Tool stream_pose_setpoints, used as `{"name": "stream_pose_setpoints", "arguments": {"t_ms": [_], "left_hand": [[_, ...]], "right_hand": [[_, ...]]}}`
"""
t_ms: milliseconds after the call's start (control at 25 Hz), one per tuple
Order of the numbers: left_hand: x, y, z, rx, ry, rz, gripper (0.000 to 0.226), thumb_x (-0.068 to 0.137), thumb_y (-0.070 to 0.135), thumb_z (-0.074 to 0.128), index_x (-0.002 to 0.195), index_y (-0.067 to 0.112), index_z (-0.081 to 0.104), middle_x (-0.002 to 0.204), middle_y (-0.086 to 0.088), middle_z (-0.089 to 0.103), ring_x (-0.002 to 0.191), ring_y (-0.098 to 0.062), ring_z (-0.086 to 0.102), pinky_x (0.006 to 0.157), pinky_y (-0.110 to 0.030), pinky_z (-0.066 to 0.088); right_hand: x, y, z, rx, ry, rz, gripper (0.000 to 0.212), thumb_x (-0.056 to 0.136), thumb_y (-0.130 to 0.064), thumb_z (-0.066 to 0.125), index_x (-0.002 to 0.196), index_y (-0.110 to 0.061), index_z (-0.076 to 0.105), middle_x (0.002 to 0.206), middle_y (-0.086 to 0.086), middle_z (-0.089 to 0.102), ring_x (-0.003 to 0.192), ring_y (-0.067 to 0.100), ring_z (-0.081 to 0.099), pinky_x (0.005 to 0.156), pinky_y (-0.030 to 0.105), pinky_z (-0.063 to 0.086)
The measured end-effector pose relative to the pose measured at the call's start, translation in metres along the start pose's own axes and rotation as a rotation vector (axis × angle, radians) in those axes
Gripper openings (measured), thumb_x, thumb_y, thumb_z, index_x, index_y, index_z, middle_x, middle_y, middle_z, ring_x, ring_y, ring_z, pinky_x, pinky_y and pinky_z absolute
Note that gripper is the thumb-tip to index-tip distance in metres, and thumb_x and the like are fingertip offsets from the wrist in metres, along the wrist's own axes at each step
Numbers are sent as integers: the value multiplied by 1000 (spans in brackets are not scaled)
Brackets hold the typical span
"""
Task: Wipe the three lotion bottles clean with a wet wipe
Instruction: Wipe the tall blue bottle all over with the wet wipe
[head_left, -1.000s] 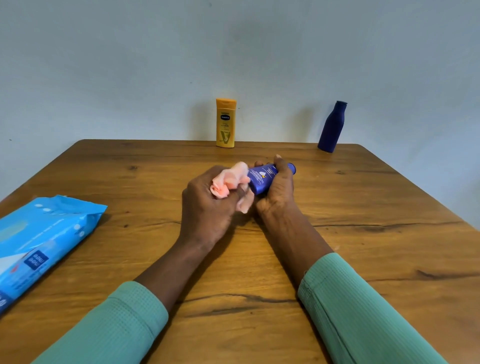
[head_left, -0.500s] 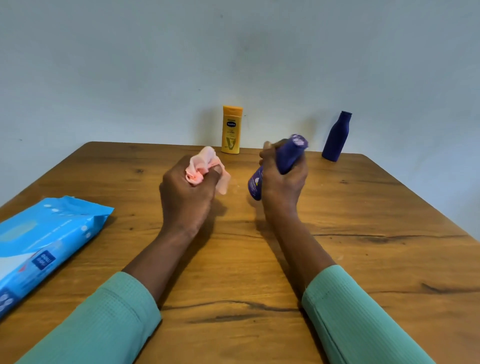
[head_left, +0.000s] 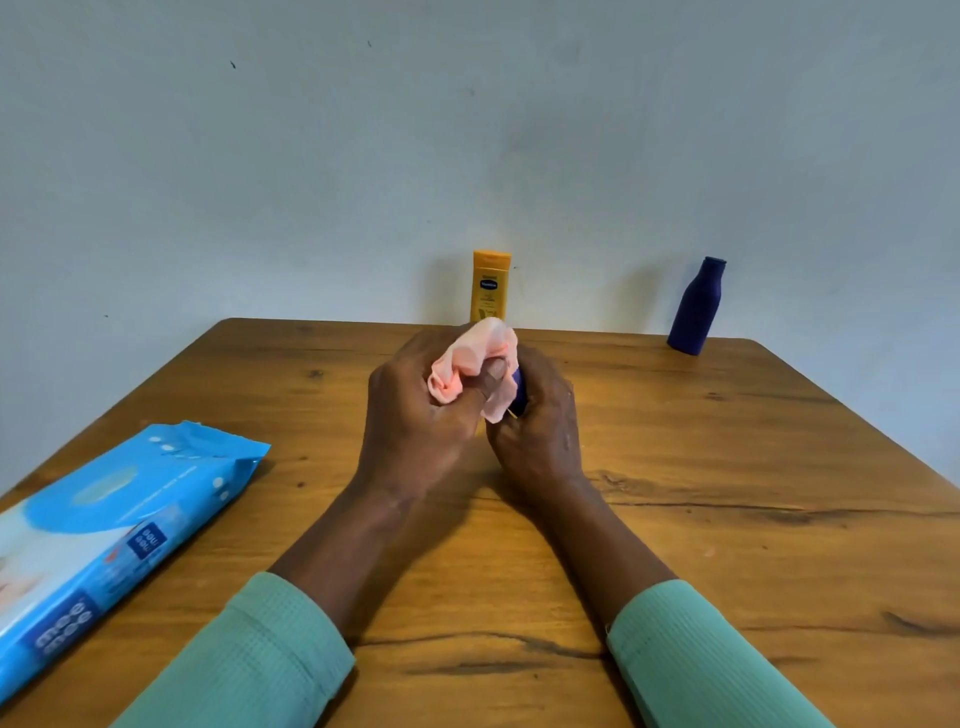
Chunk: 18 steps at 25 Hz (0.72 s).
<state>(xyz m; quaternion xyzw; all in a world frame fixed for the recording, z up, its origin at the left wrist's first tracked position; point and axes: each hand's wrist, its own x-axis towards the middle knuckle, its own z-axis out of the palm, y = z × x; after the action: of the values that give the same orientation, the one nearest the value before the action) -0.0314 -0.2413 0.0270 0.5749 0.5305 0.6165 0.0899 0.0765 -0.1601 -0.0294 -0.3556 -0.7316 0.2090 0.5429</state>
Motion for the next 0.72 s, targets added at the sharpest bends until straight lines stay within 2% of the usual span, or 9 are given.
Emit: {"name": "stream_pose_setpoints", "arguments": {"t_ms": [80,160,320,440,600,720], "left_hand": [[0,1,6,-54,27,-148,59,78,53,70,126,18,72,111,5,76,97,-11,74,75,-23,61],[0,0,8,-182,57,-282,47,79,45,74,118,18,75,101,5,77,93,-13,75,75,-27,62],[6,-7,2,-414,-48,-409,40,76,34,80,111,15,78,95,-4,78,95,-20,75,81,-45,63],[7,-7,-3,-470,-129,-395,33,76,27,79,107,15,78,88,-1,78,82,-13,74,72,-38,59],[9,-7,-3,-441,-66,-424,39,68,35,81,104,22,77,89,5,79,83,-15,76,61,-30,60],[10,-6,-3,-450,-32,-471,28,75,34,80,100,22,76,83,1,79,64,-15,72,55,-32,60]], "right_hand": [[0,0,-1,-12,-5,38,48,91,-17,77,134,-27,60,126,-5,66,116,21,61,99,54,56],[-1,-2,-1,-23,-7,28,49,91,-12,77,133,-28,60,124,-4,66,115,19,61,100,55,54],[-1,-3,-2,-14,0,7,50,88,-13,75,131,-31,59,121,-10,63,114,18,62,101,57,54],[0,-2,-2,-22,-18,16,48,88,-13,75,131,-27,61,123,-8,65,115,18,62,103,57,53],[-1,-7,-4,-92,-99,-7,43,90,-10,77,130,-19,65,122,2,68,114,10,55,107,56,48],[-2,-10,-4,-131,-127,-43,44,87,-10,75,129,-18,65,121,5,68,116,22,60,105,58,48]]}}
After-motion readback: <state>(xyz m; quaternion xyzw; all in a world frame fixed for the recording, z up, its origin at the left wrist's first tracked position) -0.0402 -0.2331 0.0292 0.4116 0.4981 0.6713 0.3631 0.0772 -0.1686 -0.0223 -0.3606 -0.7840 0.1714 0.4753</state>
